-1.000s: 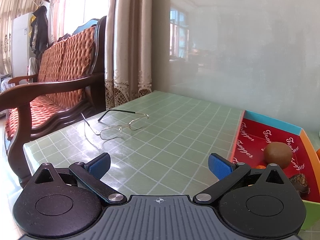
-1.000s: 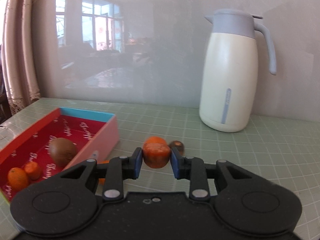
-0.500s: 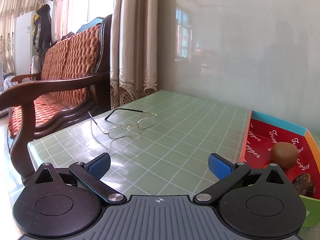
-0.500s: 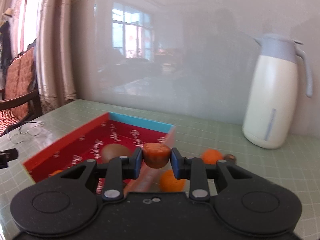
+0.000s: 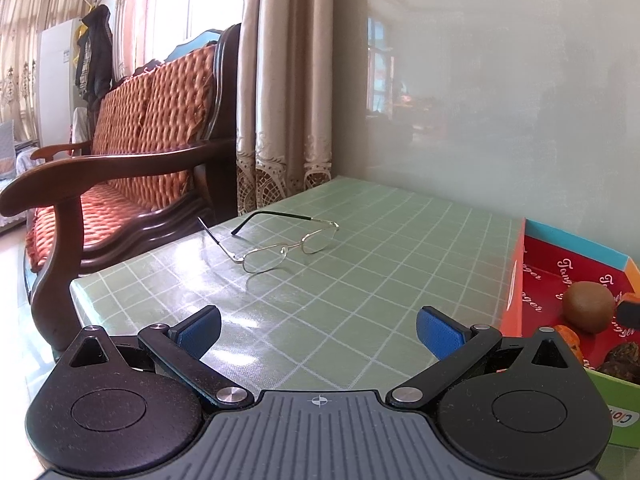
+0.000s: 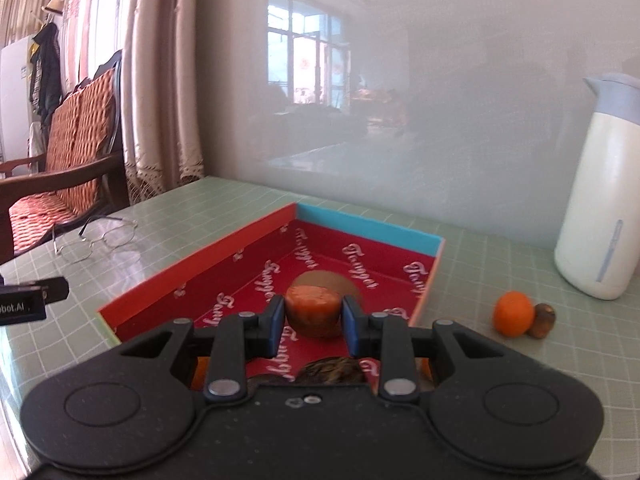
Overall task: Organize fruits
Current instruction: 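Carry the carrot piece into the red box and open the right gripper, then reach to the small tan round fruit and grasp it with the left gripper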
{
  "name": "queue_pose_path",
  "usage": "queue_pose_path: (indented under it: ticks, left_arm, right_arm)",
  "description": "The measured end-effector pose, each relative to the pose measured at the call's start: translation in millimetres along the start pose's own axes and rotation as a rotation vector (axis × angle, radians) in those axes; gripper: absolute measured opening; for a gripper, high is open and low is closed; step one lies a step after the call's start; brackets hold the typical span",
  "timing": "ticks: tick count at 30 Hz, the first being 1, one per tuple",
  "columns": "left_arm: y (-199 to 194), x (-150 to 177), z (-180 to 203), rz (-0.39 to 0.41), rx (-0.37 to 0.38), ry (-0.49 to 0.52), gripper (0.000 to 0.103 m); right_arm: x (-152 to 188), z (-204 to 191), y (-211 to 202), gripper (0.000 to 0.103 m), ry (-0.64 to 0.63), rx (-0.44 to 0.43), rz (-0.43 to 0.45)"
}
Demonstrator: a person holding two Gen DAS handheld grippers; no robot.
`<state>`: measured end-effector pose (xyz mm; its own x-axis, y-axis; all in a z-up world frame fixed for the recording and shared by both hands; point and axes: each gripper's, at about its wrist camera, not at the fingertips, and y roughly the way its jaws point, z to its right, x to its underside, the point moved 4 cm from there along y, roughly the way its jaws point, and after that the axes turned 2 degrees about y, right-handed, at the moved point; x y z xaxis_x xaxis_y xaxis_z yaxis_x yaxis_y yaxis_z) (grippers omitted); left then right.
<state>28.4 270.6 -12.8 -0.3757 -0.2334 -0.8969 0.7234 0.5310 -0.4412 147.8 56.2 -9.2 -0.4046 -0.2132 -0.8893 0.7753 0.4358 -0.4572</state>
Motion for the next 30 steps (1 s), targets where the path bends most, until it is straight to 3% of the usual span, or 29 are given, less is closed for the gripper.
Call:
queue_pose_path:
  ticks: [2,4,8,21,30]
  left_arm:
    - [-0.8,0.2,1.1,0.001,0.003,0.004,0.103]
    - [-0.7,0.2,3.3,0.001,0.005,0.009,0.103]
    - [-1.5,-0.1,7.6,0.002,0.009,0.017,0.103]
    - [-5.1,-1.6,15.7,0.013,0.032,0.012,0.103]
    - [-10.1,-1.4,29.3,0.017,0.055,0.018,0.103]
  right_arm:
    - [2.7,-3.3,0.1,0.029,-0.008,-0.004,-0.004]
    - [3.7,-4.7,-1.1,0.036,-0.015,-0.001,-0.006]
    - [-2.9,4.9,-11.3,0.037,0.027,0.003,0.033]
    - [-4.0,95.2,-50.1,0.037,0.189,0.142,0.068]
    - [1.8,122.5,-65.9,0.037,0.195,0.195,0.067]
